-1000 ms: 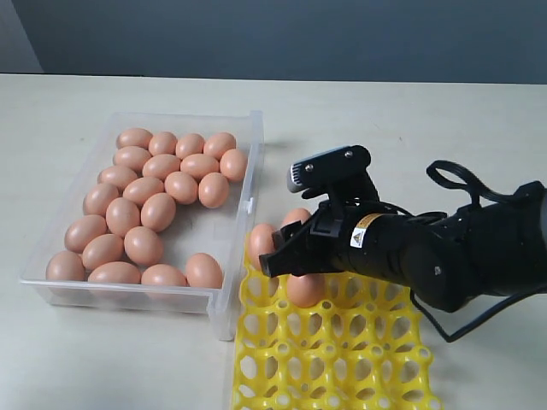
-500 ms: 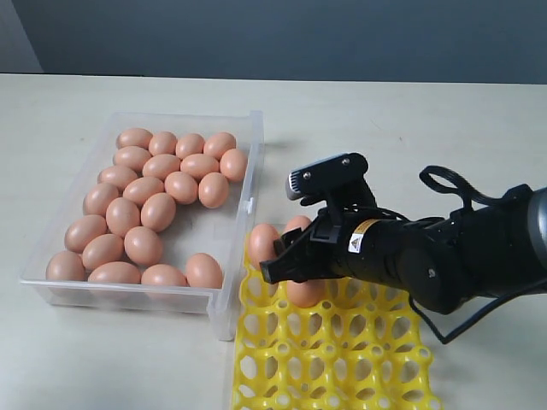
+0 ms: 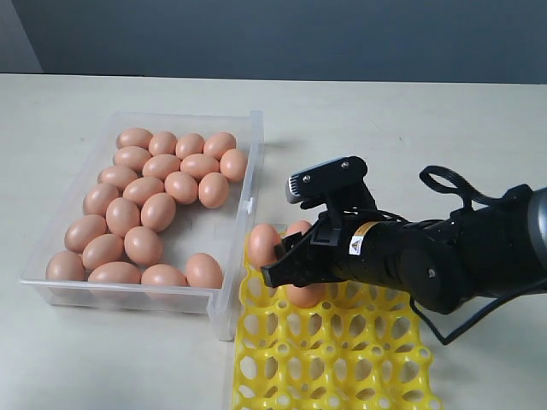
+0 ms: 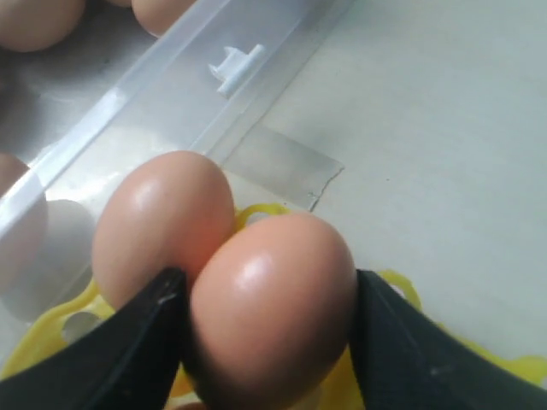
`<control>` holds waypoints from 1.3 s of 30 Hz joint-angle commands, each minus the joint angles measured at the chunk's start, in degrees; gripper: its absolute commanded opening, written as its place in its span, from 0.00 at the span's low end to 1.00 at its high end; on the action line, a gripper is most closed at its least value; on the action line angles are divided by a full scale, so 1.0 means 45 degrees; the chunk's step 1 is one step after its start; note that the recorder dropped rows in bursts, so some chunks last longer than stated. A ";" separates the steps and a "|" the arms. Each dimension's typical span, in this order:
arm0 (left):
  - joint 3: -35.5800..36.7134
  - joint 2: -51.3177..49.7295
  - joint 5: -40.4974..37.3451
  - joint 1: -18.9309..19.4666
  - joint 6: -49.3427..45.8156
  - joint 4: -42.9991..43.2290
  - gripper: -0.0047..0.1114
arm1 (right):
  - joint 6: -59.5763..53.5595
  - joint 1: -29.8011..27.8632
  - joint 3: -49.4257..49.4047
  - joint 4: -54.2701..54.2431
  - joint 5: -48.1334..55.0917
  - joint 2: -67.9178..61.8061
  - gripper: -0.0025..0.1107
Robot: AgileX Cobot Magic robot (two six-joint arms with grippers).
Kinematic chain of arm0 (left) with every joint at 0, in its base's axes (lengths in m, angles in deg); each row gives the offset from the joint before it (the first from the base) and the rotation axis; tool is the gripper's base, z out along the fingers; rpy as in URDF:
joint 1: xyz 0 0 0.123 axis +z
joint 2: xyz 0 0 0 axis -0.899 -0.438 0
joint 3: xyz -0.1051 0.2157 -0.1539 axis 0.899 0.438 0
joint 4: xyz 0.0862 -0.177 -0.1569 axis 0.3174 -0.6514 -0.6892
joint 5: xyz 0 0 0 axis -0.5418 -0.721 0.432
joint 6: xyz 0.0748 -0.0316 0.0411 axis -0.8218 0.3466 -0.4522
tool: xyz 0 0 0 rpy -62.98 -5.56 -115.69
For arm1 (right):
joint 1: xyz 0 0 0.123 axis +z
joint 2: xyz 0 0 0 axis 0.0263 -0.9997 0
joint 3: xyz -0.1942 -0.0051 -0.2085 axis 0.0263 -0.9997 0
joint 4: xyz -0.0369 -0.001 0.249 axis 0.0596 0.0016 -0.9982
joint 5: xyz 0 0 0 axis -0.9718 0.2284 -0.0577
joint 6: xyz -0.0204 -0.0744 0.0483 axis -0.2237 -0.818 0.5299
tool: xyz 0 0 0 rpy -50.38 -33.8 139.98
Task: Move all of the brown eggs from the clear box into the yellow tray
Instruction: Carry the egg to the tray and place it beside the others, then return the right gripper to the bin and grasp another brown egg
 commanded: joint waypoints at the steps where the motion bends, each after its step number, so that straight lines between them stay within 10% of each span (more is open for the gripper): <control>1: 0.0050 0.0062 0.0139 -0.0059 0.0006 0.0000 0.04 | -0.0053 -0.0057 -0.0061 0.0044 0.0022 -0.0006 0.56; 30: 0.0050 0.0062 0.0139 -0.0059 0.0006 0.0000 0.04 | -0.0077 -0.0057 0.0347 -0.0754 -0.1790 0.0880 0.59; 39: 0.0050 0.0062 0.0139 -0.0059 0.0006 0.0000 0.04 | -0.0206 -0.0057 0.7429 0.0815 0.6324 -0.0416 0.59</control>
